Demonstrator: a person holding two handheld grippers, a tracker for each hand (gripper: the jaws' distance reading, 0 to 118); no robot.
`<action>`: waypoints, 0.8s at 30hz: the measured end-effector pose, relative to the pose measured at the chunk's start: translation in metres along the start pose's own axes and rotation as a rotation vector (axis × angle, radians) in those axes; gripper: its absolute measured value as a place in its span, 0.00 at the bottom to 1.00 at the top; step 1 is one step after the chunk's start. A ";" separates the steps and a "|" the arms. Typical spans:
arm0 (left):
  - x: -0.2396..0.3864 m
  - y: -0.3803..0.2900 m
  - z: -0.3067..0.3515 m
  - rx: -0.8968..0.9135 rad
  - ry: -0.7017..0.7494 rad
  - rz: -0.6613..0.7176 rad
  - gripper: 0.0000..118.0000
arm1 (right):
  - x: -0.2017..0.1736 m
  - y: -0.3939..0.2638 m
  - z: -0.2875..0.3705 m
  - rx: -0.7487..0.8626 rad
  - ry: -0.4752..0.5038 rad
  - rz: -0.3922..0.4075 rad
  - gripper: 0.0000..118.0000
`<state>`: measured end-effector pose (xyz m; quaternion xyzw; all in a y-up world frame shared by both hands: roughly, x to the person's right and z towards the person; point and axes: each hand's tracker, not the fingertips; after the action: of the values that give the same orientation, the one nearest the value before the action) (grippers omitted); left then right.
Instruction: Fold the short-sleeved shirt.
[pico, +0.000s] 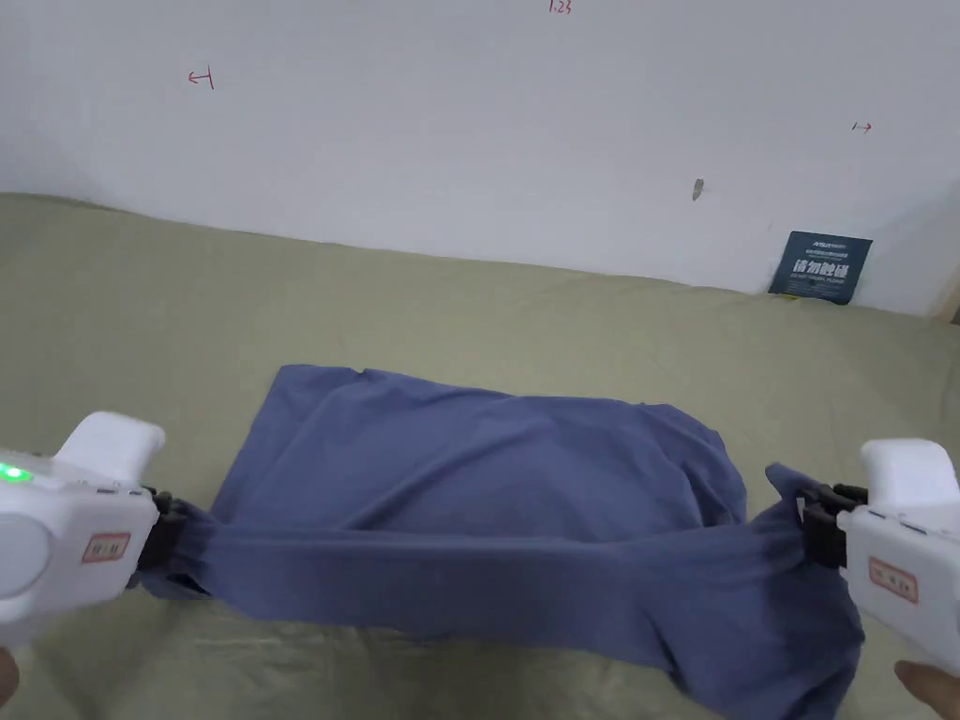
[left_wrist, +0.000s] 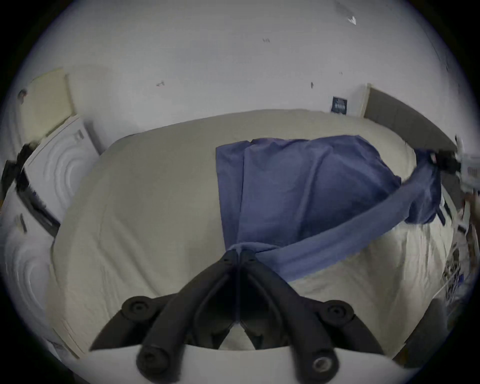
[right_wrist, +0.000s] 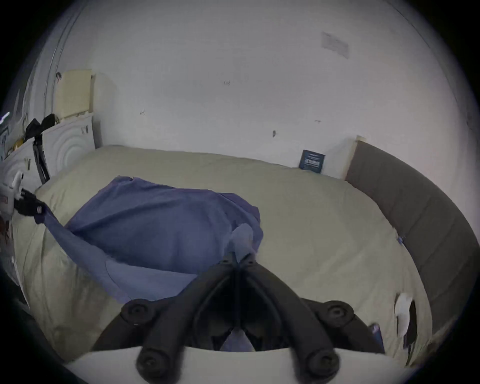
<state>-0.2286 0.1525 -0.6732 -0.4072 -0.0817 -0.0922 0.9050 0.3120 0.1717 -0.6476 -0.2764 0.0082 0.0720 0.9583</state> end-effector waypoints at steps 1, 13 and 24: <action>-0.003 0.008 -0.010 -0.034 0.002 -0.014 0.00 | 0.002 0.004 -0.013 -0.020 0.015 0.021 0.02; -0.026 0.023 -0.065 -0.009 -0.188 0.251 0.75 | 0.019 0.018 -0.085 -0.088 0.132 -0.268 0.54; 0.051 -0.042 0.081 0.390 0.095 0.387 0.67 | -0.068 -0.027 0.078 0.136 0.049 -0.219 0.44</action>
<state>-0.1950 0.1814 -0.5787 -0.2286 0.0238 0.0808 0.9699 0.2467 0.1816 -0.5635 -0.2117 0.0065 -0.0405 0.9765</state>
